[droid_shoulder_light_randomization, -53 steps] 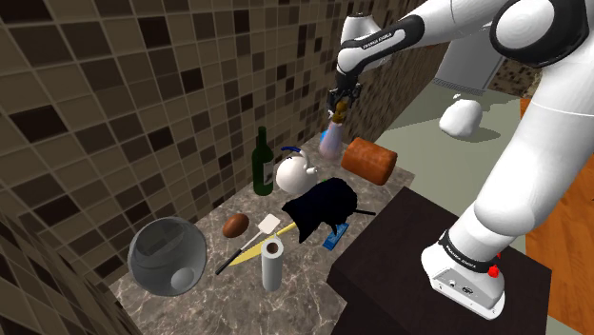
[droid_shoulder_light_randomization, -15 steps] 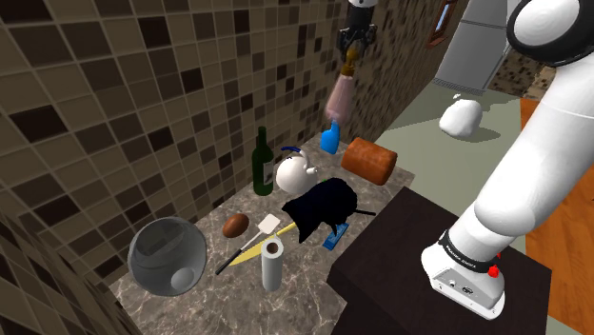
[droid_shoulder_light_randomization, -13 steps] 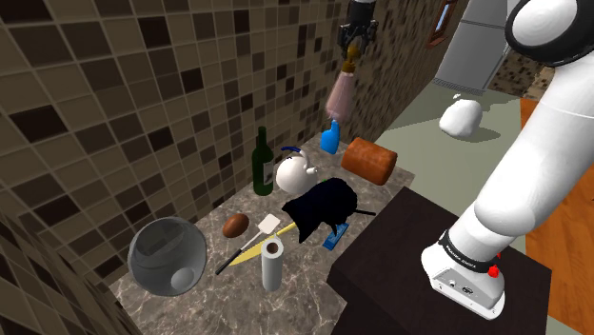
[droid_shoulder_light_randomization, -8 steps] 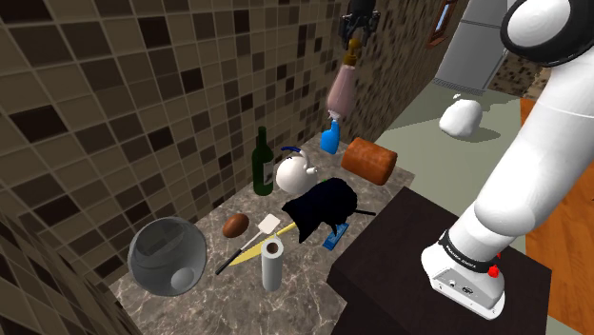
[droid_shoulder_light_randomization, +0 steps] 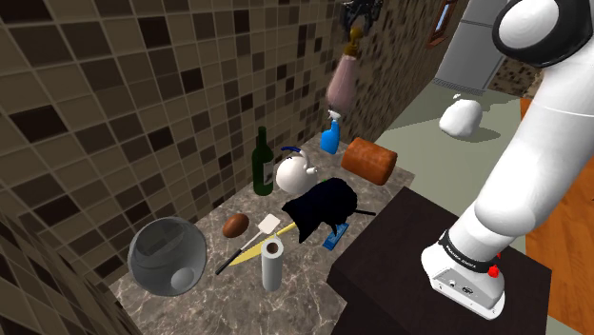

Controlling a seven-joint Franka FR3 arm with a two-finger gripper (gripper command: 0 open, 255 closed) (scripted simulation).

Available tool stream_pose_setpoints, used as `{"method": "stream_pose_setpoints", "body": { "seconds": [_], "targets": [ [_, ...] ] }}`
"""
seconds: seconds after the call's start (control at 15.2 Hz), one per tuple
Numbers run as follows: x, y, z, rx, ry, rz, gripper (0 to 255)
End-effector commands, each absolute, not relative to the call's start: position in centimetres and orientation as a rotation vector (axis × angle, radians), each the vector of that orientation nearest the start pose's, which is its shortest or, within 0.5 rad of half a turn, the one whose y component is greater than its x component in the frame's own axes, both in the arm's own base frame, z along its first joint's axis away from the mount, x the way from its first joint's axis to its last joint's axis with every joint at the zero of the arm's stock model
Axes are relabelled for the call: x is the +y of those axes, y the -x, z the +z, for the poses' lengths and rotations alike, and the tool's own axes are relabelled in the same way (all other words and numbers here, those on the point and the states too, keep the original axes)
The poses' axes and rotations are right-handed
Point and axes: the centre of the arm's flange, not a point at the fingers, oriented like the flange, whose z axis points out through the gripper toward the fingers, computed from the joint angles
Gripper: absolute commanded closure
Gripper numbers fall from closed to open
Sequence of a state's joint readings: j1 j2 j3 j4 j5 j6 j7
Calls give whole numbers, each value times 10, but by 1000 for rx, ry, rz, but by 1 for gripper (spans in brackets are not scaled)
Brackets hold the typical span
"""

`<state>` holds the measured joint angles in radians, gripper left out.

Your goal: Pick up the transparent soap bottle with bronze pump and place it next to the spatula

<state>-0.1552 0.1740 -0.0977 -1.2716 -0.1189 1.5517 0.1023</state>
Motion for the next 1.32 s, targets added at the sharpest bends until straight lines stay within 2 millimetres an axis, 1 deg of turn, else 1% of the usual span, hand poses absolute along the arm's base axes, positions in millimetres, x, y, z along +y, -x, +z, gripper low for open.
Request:
{"method": "stream_pose_setpoints", "body": {
  "seconds": [0.0, 1.25],
  "targets": [
    [-141, -587, 656, 590, 3227, -159, 255],
    [68, -618, 522, 590, 3227, -159, 255]
  ]
}}
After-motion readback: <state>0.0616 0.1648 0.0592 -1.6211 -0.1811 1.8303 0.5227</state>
